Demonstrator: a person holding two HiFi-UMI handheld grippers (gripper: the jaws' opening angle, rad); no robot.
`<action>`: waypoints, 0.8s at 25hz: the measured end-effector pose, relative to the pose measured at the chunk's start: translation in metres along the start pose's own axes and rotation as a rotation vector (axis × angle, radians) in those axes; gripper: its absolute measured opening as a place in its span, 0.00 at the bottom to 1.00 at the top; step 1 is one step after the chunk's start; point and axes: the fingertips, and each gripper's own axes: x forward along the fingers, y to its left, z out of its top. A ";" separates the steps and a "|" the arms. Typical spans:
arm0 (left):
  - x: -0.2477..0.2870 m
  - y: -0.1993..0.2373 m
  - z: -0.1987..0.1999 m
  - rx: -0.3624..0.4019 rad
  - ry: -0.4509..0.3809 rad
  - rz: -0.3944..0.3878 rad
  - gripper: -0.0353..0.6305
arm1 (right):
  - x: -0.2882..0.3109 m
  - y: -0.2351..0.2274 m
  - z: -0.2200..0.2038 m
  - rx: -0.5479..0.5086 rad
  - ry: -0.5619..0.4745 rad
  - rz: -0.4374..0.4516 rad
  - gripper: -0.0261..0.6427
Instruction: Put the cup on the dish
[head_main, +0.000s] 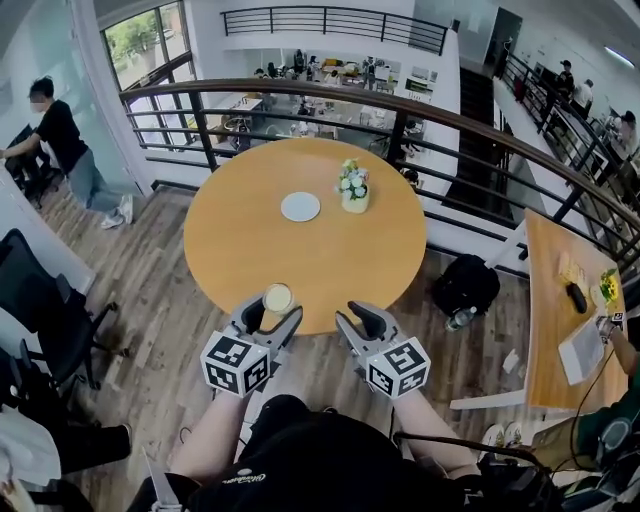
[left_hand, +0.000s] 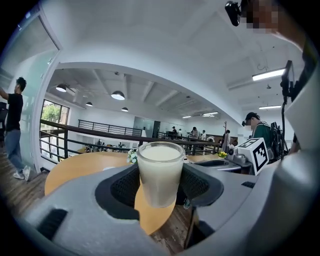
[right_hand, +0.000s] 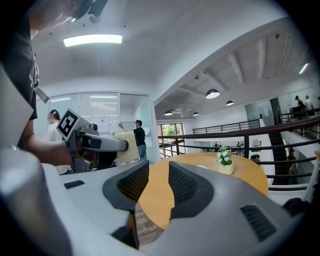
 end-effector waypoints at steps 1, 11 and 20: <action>0.005 0.003 0.000 -0.003 0.003 0.006 0.43 | 0.003 -0.004 -0.001 0.002 0.002 0.006 0.20; 0.051 0.044 0.001 -0.017 0.018 0.008 0.43 | 0.051 -0.040 -0.004 0.014 0.034 0.023 0.20; 0.093 0.128 0.024 0.002 0.028 -0.018 0.43 | 0.145 -0.071 0.018 0.016 0.030 0.003 0.20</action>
